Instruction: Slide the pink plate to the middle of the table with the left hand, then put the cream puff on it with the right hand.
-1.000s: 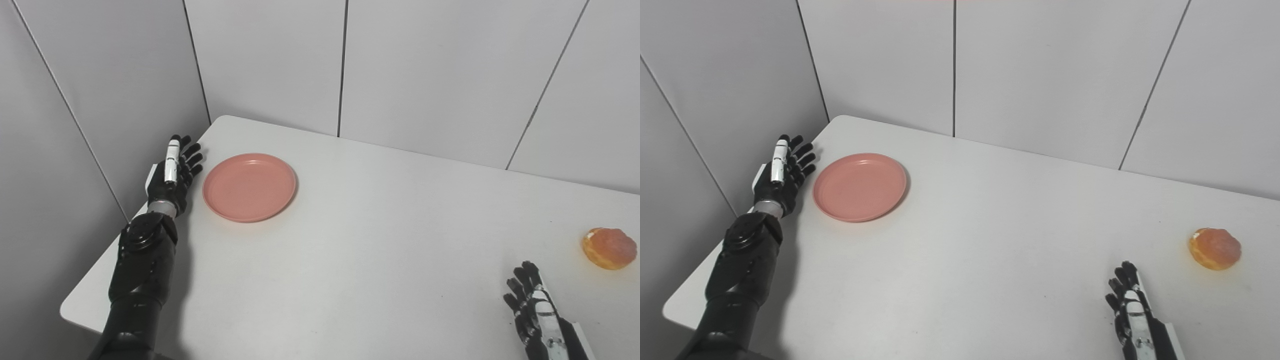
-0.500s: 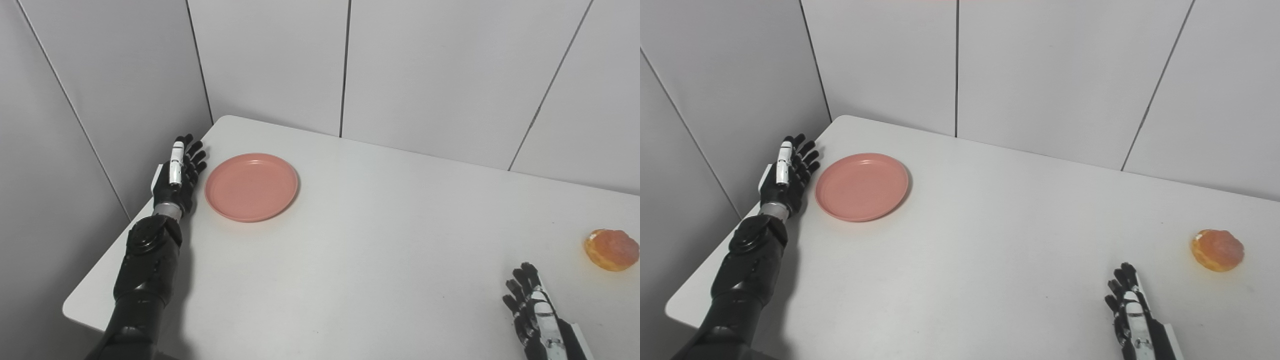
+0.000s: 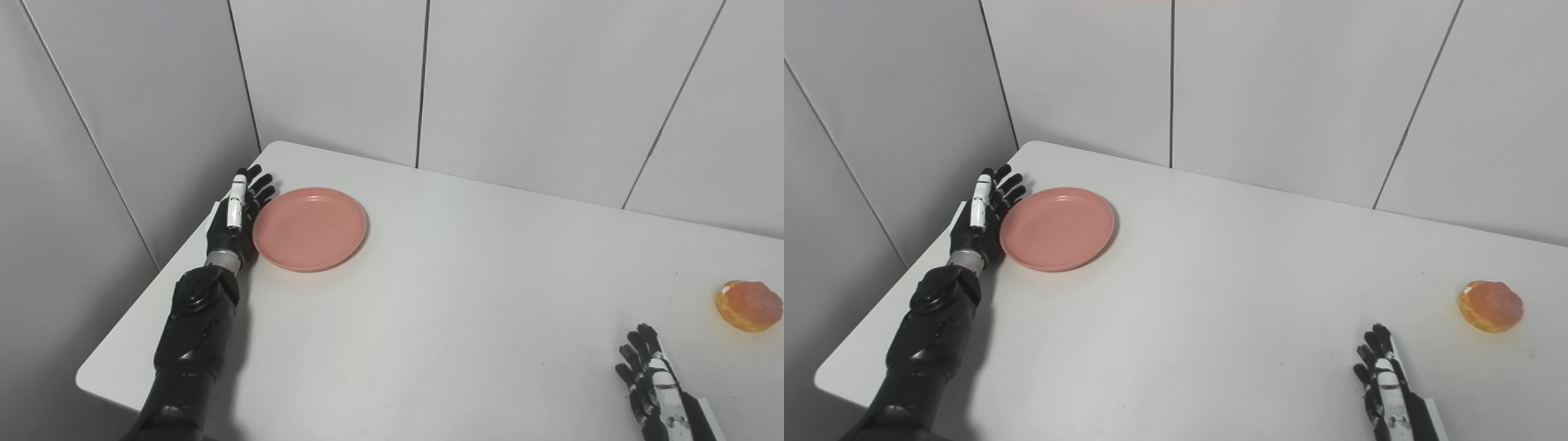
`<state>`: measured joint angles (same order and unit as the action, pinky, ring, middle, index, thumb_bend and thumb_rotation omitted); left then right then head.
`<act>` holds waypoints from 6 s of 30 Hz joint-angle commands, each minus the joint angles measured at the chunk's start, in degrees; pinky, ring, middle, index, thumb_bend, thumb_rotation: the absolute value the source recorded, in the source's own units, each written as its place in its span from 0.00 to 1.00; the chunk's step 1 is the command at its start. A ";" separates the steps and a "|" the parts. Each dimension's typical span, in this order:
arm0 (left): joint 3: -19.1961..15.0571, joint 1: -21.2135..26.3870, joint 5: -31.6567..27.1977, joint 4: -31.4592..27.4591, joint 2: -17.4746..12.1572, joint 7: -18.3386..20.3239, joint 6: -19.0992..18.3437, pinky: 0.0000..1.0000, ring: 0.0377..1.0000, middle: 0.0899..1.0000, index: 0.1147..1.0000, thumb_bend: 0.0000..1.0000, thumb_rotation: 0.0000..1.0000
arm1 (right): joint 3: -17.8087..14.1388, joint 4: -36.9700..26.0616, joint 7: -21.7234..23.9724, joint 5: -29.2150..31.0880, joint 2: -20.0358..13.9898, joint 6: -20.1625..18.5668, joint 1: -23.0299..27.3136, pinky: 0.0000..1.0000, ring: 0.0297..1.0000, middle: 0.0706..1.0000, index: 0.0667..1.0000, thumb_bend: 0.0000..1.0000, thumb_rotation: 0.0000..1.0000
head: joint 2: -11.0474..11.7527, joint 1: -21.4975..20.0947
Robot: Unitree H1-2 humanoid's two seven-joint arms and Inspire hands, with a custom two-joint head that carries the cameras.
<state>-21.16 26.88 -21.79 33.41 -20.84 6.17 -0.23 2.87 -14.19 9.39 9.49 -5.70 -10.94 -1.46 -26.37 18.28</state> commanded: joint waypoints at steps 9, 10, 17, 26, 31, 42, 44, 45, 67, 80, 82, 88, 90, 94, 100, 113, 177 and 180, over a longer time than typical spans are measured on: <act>2.90 -1.60 -0.16 -5.61 1.22 1.44 -3.58 0.93 0.91 0.90 0.89 0.38 1.00 | -0.18 -0.51 0.17 -0.10 0.12 1.71 1.03 1.00 1.00 1.00 1.00 0.03 1.00 | -0.48 -0.44; 3.10 -1.79 -0.17 -6.13 1.52 1.36 -3.97 0.93 0.91 0.90 0.89 0.38 1.00 | -0.21 -0.56 0.15 -0.06 0.14 1.62 1.01 1.00 1.00 1.00 1.00 0.03 1.00 | -0.53 -0.52; 4.08 -2.62 0.02 -8.47 3.00 0.79 -5.71 0.93 0.91 0.91 0.89 0.35 1.00 | -0.31 -0.19 0.30 0.22 0.20 1.93 1.17 1.00 1.00 1.00 1.00 0.04 1.00 | -1.02 -1.23; 6.41 -2.42 -0.49 -8.69 4.26 2.47 -6.58 0.95 0.93 0.92 0.91 0.36 1.00 | -0.26 0.82 0.21 -0.46 0.41 3.28 1.31 1.00 1.00 1.00 1.00 0.07 1.00 | -1.86 -2.06; 7.30 -1.90 -0.05 -8.23 5.40 2.45 -6.93 0.94 0.91 0.90 0.89 0.36 1.00 | -0.20 0.98 0.34 -0.40 0.46 3.50 1.35 1.00 1.00 1.00 1.00 0.08 1.00 | -2.30 -2.90; 10.03 -1.83 0.54 -9.51 7.40 3.30 -7.86 0.93 0.91 0.90 0.89 0.37 1.00 | -0.30 2.74 0.04 -0.80 1.15 4.18 1.87 1.00 1.00 1.00 1.00 0.12 1.00 | -2.79 -6.60; 10.34 -2.09 0.57 -9.91 7.61 3.81 -7.78 0.94 0.91 0.90 0.89 0.39 1.00 | -0.32 3.13 0.28 -0.47 1.27 4.63 1.92 1.00 1.00 1.00 1.00 0.12 1.00 | -2.99 -7.47; 10.54 -2.28 0.57 -10.31 7.89 3.98 -7.82 0.94 0.91 0.90 0.89 0.39 1.00 | -0.24 3.36 0.36 -0.61 1.27 4.99 1.95 1.00 1.00 1.00 1.00 0.12 1.00 | -3.30 -8.16; 14.18 -6.37 1.10 -16.89 11.47 6.63 -8.77 0.90 0.88 0.88 0.86 0.41 1.00 | 0.15 4.74 -0.46 -1.82 2.69 6.14 2.21 1.00 1.00 1.00 1.00 0.20 1.00 | -5.33 -12.95; 16.55 -11.07 0.74 -23.84 14.46 6.99 -10.75 0.88 0.87 0.87 0.86 0.43 1.00 | 0.66 4.19 -0.85 -2.48 2.98 5.96 2.22 1.00 1.00 1.00 1.00 0.19 1.00 | -6.52 -14.82; 16.87 -11.74 0.81 -25.06 14.80 6.76 -11.14 0.88 0.88 0.87 0.86 0.43 1.00 | 0.74 4.29 -0.91 -2.41 3.11 6.09 2.30 1.00 1.00 1.00 1.00 0.19 1.00 | -6.73 -15.09; 18.23 -14.85 1.57 -31.60 16.46 5.41 -14.34 0.91 0.89 0.87 0.86 0.41 1.00 | 0.81 4.26 -1.28 -3.32 3.35 5.96 2.46 1.00 1.00 1.00 1.00 0.21 1.00 | -7.46 -15.73; 18.72 -15.65 1.81 -33.18 16.77 5.16 -15.17 0.91 0.89 0.88 0.86 0.41 1.00 | 0.84 4.06 -1.32 -3.58 3.38 5.88 2.48 1.00 1.00 1.00 1.00 0.21 1.00 | -7.77 -16.14; 20.06 -17.56 2.81 -36.77 17.32 4.44 -16.10 0.90 0.89 0.87 0.86 0.42 1.00 | 0.79 3.94 -1.46 -3.55 3.79 5.49 2.63 1.00 1.00 1.00 1.00 0.20 1.00 | -8.36 -16.66; 20.84 -19.12 4.55 -39.07 17.71 3.48 -16.36 0.92 0.90 0.88 0.87 0.42 1.00 | 0.83 4.17 -1.86 -4.36 4.11 5.93 2.71 1.00 0.99 1.00 1.00 0.20 1.00 | -8.90 -17.53; 20.28 -19.41 5.93 -37.65 18.08 3.20 -14.68 0.94 0.91 0.90 0.88 0.42 1.00 | 0.84 3.57 -2.34 -4.26 4.51 4.87 2.71 1.00 0.98 1.00 1.00 0.21 1.00 | -9.54 -18.37; 17.58 -26.57 7.28 -29.79 16.66 5.60 3.18 0.97 0.94 0.93 0.93 0.38 1.00 | -4.15 -2.76 -4.12 -29.84 -13.57 -2.82 18.24 0.90 0.94 0.97 0.97 0.44 0.93 | -4.07 -36.11; 17.34 -26.47 6.89 -28.92 16.48 5.89 3.77 0.96 0.94 0.93 0.92 0.40 1.00 | -3.58 -2.44 -2.95 -32.02 -14.92 -5.77 19.41 0.85 0.92 0.96 0.95 0.53 0.84 | -3.88 -36.63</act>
<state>-3.63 2.58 -14.52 0.58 -3.84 11.03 1.93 -0.48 -16.04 6.32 -21.47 -19.60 -15.58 15.64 -30.24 -18.36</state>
